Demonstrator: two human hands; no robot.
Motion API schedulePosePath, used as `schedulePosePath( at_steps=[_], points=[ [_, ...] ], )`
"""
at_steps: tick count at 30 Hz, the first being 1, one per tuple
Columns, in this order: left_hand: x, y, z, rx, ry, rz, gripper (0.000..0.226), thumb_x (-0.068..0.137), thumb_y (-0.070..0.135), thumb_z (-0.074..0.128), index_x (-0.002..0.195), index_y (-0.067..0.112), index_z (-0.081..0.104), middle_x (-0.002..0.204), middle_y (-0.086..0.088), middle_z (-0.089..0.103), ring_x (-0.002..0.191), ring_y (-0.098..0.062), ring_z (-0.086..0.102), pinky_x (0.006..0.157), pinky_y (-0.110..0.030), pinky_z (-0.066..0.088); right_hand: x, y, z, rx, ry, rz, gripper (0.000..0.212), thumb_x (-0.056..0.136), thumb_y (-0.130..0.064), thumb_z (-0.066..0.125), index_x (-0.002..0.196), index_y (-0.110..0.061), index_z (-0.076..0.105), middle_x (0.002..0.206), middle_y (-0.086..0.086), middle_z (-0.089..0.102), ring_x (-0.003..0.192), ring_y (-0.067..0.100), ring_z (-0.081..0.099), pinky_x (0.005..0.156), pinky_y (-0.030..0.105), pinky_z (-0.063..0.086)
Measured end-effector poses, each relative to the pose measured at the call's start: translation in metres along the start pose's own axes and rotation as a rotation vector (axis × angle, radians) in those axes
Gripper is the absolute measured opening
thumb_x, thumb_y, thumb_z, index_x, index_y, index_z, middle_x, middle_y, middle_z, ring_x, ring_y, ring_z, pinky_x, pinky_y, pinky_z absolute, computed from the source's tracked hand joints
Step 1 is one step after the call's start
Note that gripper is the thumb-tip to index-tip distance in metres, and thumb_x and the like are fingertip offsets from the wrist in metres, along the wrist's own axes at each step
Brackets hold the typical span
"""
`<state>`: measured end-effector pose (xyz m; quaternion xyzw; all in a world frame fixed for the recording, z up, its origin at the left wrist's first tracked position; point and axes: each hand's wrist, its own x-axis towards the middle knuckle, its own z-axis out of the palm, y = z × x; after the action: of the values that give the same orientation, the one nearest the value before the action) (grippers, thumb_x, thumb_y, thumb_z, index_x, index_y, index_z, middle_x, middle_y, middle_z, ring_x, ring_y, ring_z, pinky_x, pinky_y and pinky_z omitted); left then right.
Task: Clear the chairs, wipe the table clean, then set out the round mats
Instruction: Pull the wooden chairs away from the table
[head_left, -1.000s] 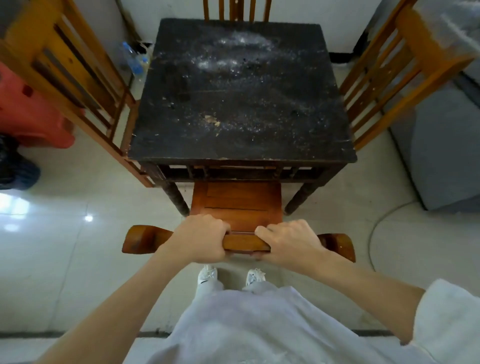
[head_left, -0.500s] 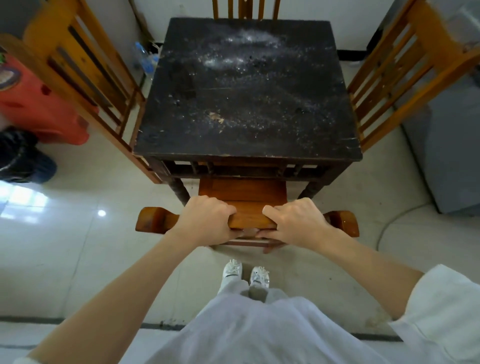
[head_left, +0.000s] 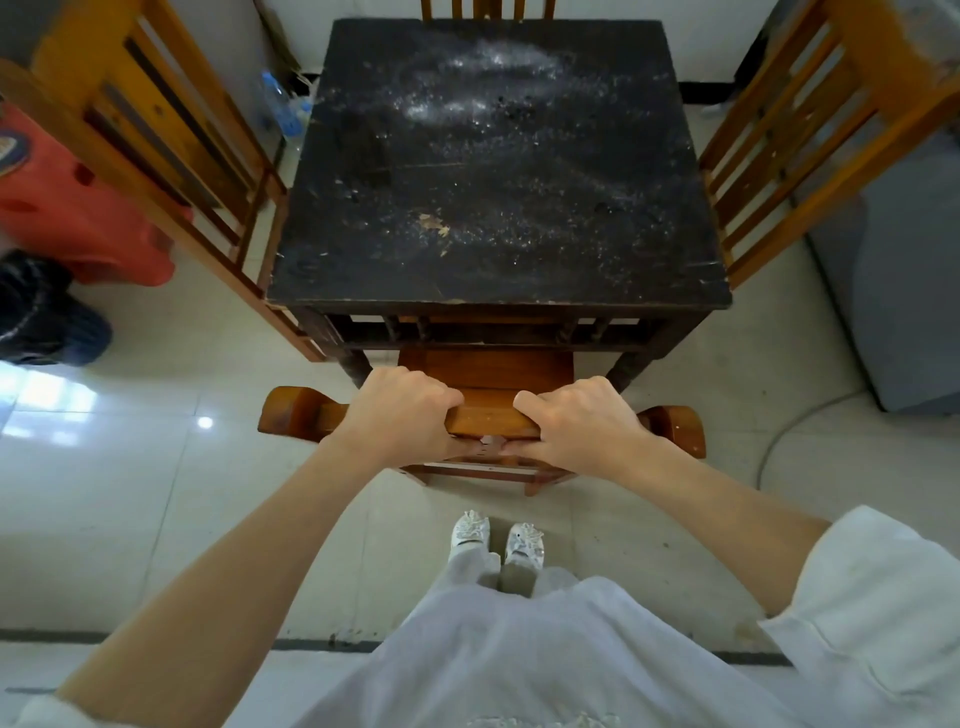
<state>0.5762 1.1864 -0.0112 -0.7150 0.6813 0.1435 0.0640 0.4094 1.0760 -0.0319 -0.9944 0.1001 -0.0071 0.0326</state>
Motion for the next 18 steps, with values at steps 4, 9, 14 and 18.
schedulePosePath(
  at_steps=[4,9,14,18],
  points=[
    [0.0,-0.01,-0.002,-0.001,-0.025,0.022,0.052,0.084,0.068,0.037,0.103,0.028,0.064,0.092,0.01,0.065,0.081,-0.009,0.06,0.078,-0.022,0.048,0.004,-0.008,-0.007,0.069,-0.108,0.059,0.051,0.089,-0.063,0.031,0.114,-0.021,0.045,0.093,-0.004,0.065,0.073,0.016,0.058,0.06,0.027,0.037],
    [-0.002,-0.021,-0.002,0.006,-0.069,-0.027,0.049,0.083,0.068,0.04,0.1,0.029,0.064,0.08,0.015,0.057,0.071,-0.005,0.054,0.069,-0.017,0.042,0.012,-0.02,-0.003,0.062,-0.102,0.092,0.051,0.089,-0.064,0.03,0.114,-0.021,0.044,0.092,-0.004,0.065,0.074,0.017,0.06,0.061,0.026,0.037],
    [-0.008,-0.017,0.004,0.004,-0.103,-0.143,0.053,0.082,0.068,0.042,0.107,0.026,0.062,0.081,0.011,0.052,0.072,-0.007,0.05,0.071,-0.019,0.042,0.011,-0.019,0.003,0.052,-0.077,0.049,0.051,0.091,-0.062,0.031,0.113,-0.019,0.046,0.092,-0.003,0.066,0.075,0.018,0.062,0.062,0.028,0.041],
    [-0.009,-0.014,0.002,0.017,-0.098,-0.164,0.054,0.081,0.069,0.043,0.107,0.024,0.061,0.082,0.01,0.051,0.072,-0.008,0.05,0.069,-0.019,0.04,0.011,-0.014,0.003,0.041,-0.046,0.006,0.052,0.091,-0.061,0.032,0.112,-0.016,0.048,0.089,-0.001,0.067,0.071,0.02,0.061,0.06,0.028,0.039]
  ],
)
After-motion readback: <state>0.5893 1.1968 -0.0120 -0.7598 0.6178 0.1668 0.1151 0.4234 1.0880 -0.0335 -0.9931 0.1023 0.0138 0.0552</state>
